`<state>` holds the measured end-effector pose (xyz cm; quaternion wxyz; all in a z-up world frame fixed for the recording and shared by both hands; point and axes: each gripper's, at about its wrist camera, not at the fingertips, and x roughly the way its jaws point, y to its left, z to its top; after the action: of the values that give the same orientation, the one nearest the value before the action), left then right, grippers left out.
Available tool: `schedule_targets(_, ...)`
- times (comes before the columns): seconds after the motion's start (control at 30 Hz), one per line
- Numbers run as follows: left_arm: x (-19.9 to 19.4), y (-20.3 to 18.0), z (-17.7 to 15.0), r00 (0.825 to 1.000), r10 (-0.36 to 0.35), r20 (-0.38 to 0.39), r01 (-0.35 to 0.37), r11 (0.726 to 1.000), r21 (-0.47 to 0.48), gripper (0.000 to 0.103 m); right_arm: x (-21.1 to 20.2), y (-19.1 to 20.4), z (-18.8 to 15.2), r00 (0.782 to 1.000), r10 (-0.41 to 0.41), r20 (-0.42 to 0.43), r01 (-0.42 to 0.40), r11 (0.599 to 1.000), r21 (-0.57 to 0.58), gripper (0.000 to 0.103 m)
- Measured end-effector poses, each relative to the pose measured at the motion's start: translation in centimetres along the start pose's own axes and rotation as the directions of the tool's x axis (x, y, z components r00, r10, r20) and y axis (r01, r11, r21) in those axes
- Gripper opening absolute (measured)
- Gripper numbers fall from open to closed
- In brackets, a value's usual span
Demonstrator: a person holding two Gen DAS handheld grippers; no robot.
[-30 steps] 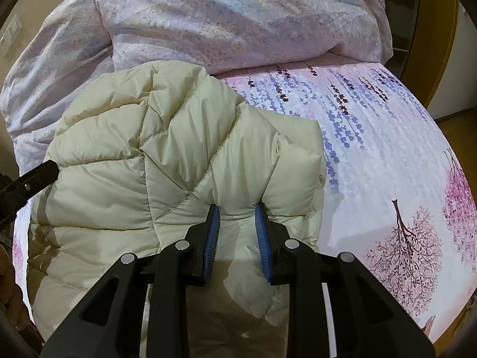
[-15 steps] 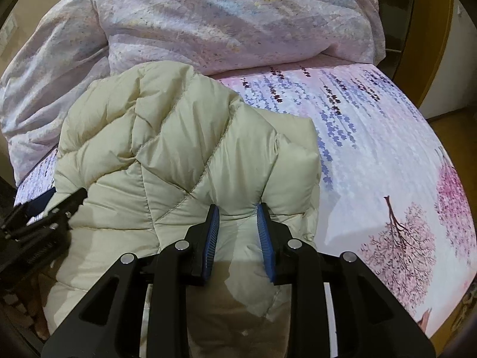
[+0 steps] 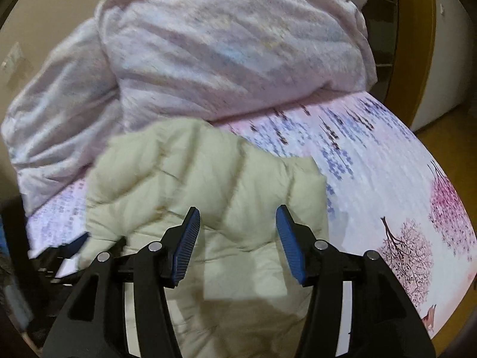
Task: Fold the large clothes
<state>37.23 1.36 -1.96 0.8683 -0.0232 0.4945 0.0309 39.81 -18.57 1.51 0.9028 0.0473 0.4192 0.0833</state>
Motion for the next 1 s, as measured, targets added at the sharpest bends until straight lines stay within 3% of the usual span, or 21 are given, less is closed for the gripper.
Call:
schedule_targets(0.47,0.5,0.2,-0.5,0.999,-0.015,0.045,0.016,1.000,-0.025,0.083,2.5,-0.4,-2.5,0.999,-0.031,0.031,0.032,0.999,-0.030,0.058)
schedule_targets(1.0,0.8,0.4,-1.4,0.991,-0.004,0.132,0.013,0.998,-0.066,0.090,3.4,-0.7,-3.2,0.994,-0.035,0.102,0.038,0.999,-0.026,0.072)
